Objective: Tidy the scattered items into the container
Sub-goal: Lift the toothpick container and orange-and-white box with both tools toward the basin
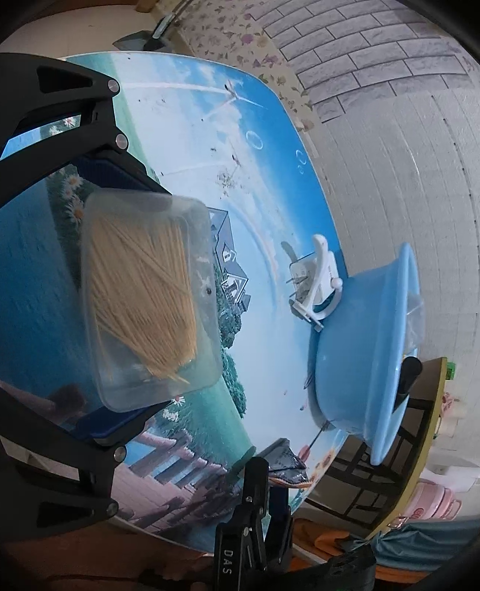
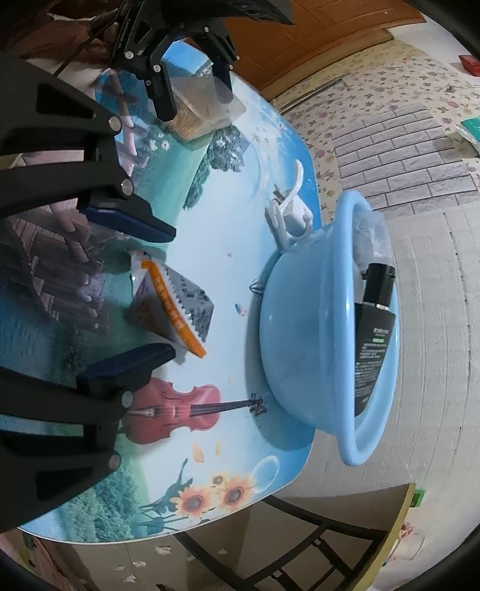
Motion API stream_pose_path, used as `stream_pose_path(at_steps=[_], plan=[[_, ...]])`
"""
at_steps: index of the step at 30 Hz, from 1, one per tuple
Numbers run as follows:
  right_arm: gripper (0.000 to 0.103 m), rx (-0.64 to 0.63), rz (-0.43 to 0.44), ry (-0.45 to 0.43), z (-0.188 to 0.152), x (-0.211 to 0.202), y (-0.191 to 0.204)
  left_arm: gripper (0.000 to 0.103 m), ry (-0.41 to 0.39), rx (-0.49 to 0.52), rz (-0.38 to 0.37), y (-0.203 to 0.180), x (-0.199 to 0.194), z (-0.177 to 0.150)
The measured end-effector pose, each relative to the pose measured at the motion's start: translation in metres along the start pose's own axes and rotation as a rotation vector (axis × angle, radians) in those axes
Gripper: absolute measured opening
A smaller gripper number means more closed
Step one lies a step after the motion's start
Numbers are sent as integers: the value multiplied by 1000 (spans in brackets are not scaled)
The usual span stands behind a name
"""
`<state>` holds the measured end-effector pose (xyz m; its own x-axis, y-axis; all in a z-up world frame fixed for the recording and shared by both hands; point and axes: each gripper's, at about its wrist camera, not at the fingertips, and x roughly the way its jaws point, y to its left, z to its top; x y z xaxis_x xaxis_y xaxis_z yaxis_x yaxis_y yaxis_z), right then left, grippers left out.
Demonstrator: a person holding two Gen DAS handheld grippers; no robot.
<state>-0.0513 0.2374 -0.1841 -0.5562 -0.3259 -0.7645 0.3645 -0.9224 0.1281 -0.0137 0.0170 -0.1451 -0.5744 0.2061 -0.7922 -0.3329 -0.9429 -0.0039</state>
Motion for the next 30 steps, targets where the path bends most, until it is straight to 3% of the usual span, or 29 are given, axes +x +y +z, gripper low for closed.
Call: stream_pose_path(at_steps=[2, 3, 9, 16, 21, 30], plan=[[54, 0, 6, -4, -1, 1, 0, 93, -7, -8, 4, 1, -1, 0], [41, 0, 18, -6, -1, 0, 0, 93, -8, -13, 6, 2, -2, 0], [30, 43, 81, -59, -1, -13, -8, 93, -76, -73, 10, 8, -22, 4], [29, 34, 101, -132, 12, -37, -5, 93, -163, -89, 47, 2, -50, 35], [29, 34, 130, -210, 28, -63, -7, 93, -221, -107, 13, 1, -63, 62], [29, 61, 133, -264, 61, -64, -27, 93, -266, -61, -8, -19, -50, 115]])
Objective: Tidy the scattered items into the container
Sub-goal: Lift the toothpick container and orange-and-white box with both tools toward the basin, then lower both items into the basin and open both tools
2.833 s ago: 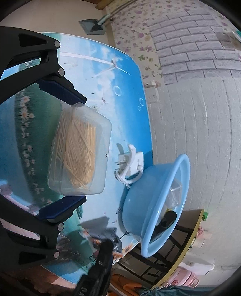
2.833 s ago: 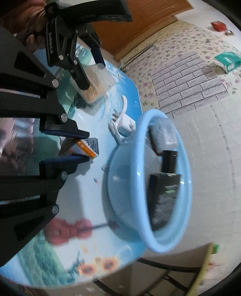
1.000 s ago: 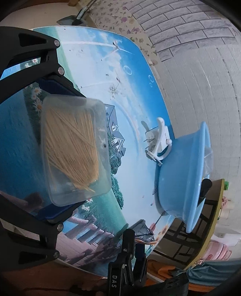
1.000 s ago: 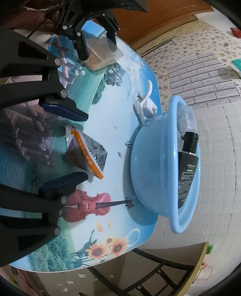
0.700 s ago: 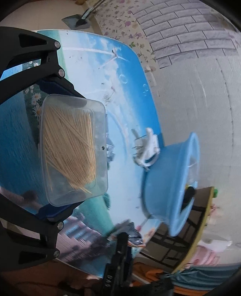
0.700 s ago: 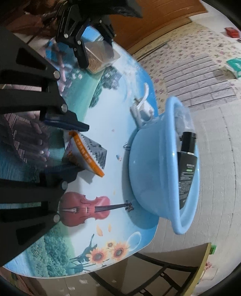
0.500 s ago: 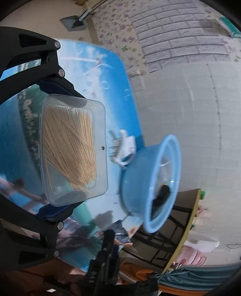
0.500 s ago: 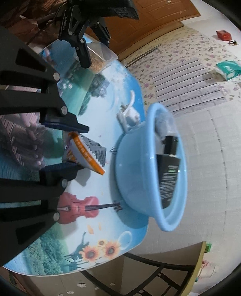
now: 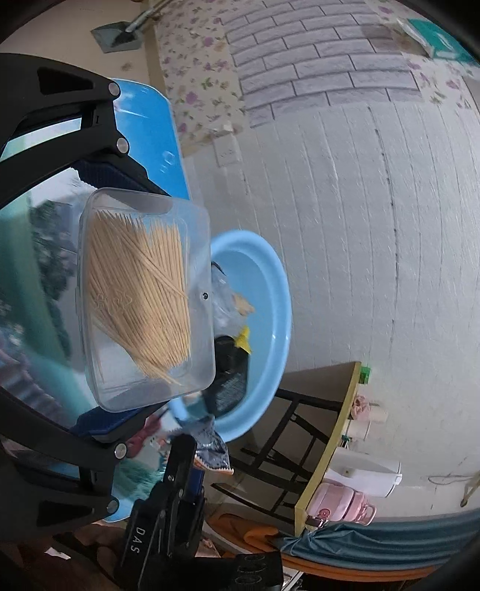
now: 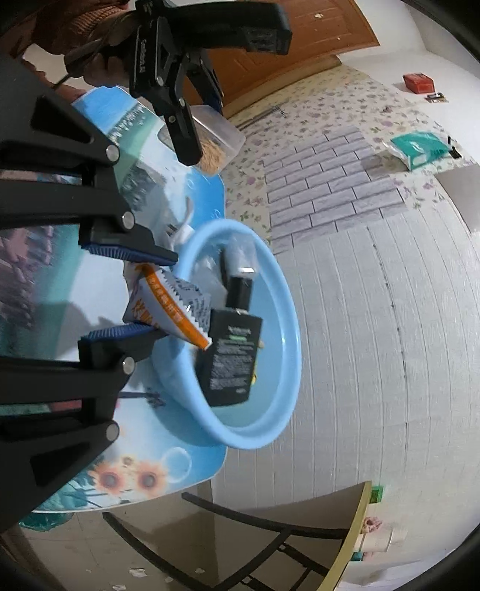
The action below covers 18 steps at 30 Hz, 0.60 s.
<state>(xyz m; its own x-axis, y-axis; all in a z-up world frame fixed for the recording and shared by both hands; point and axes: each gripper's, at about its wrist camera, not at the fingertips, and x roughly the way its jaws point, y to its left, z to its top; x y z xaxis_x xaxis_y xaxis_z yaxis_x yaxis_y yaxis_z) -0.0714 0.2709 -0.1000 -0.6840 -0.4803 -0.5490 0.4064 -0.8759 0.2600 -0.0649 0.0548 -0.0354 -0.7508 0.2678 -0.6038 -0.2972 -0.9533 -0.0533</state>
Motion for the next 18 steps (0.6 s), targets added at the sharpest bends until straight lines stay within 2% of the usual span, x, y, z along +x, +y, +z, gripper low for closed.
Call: stream_pose_path(at_steps=[18], plan=[[29, -12, -29, -39, 49, 43, -41, 93, -15, 61, -27, -31, 68, 66]])
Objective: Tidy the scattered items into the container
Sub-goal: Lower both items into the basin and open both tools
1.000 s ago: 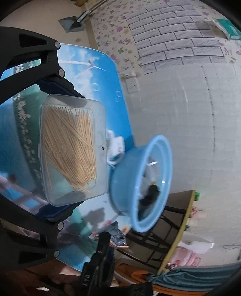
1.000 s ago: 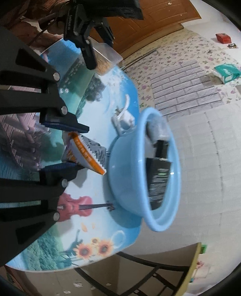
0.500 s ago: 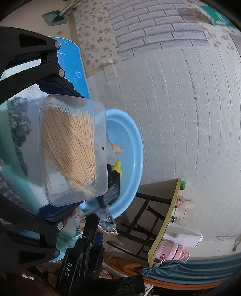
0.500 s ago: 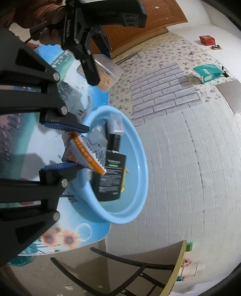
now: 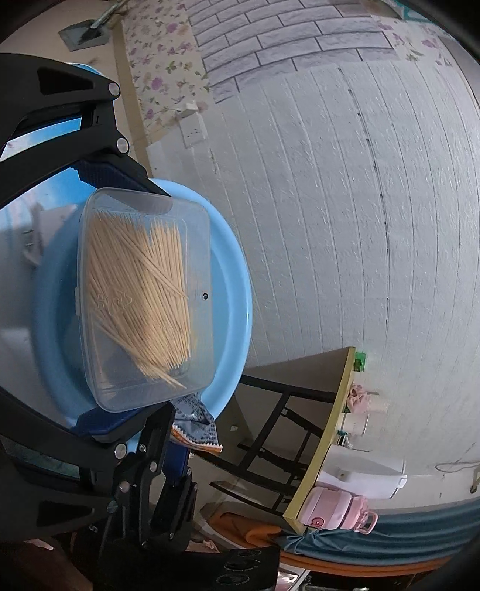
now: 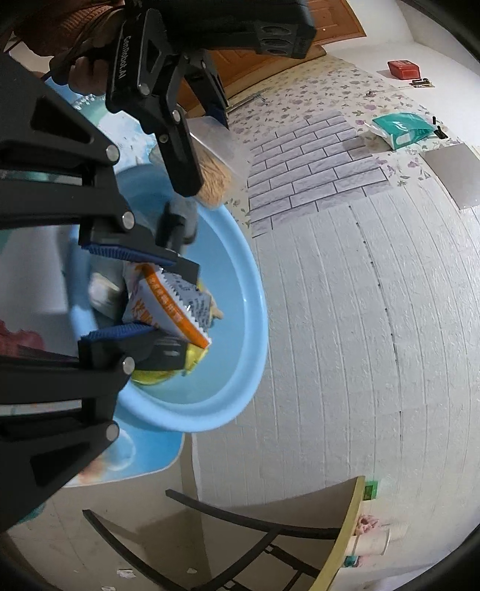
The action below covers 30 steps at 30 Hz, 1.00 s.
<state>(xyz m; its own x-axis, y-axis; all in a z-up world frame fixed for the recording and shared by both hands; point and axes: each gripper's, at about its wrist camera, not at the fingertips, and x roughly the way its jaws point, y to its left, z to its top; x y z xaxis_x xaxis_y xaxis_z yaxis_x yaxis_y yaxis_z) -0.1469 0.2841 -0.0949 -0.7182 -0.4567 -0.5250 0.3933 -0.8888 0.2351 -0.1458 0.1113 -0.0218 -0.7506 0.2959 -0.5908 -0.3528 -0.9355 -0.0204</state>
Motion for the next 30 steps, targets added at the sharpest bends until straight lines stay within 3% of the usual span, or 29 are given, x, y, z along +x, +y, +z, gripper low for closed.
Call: stream_pose_path(at_steps=[13, 30], plan=[[34, -19, -66, 37, 9, 26, -9, 94, 4, 27, -21, -6, 14, 9], [37, -25, -122, -5, 6, -14, 10, 94, -29, 3, 5, 0, -33, -6]])
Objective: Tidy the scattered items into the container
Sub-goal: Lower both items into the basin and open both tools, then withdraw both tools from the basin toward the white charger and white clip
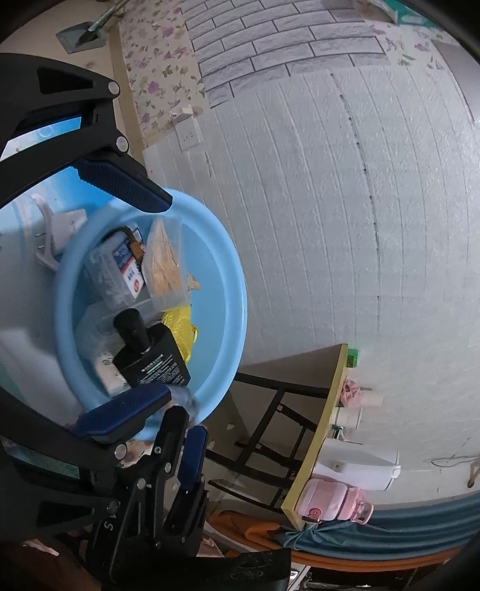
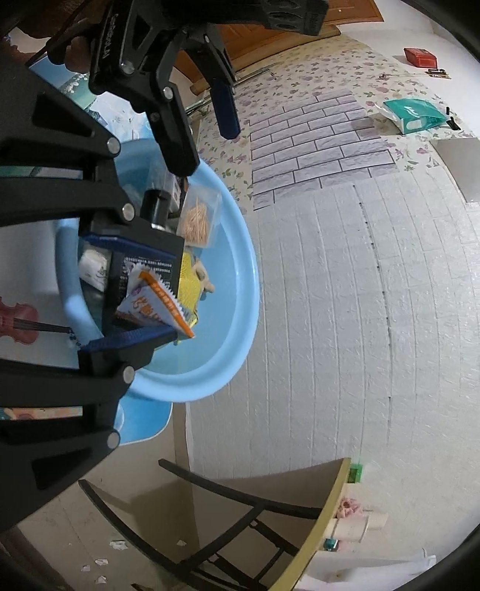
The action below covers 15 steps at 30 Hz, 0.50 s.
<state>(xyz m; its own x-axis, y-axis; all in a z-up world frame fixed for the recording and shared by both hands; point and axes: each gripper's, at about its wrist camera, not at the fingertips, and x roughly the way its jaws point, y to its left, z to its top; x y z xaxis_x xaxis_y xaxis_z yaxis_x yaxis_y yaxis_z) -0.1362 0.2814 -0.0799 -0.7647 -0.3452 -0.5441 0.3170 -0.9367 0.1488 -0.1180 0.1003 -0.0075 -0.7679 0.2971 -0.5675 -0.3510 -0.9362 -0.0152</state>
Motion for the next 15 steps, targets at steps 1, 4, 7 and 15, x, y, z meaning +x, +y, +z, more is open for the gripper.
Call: stream_pose_path(at_steps=[1, 4, 7, 15], plan=[[37, -4, 3, -5, 0, -4, 2, 94, -3, -1, 2, 1, -3, -1], [37, -14, 6, -11, -3, -12, 10, 94, -12, -9, 11, 4, -15, -6], [37, -26, 13, -4, -6, -17, 20, 94, -15, -19, 22, 7, -25, -12], [37, -52, 32, 22, -18, -22, 43, 94, -17, -46, 54, 21, -48, -30]])
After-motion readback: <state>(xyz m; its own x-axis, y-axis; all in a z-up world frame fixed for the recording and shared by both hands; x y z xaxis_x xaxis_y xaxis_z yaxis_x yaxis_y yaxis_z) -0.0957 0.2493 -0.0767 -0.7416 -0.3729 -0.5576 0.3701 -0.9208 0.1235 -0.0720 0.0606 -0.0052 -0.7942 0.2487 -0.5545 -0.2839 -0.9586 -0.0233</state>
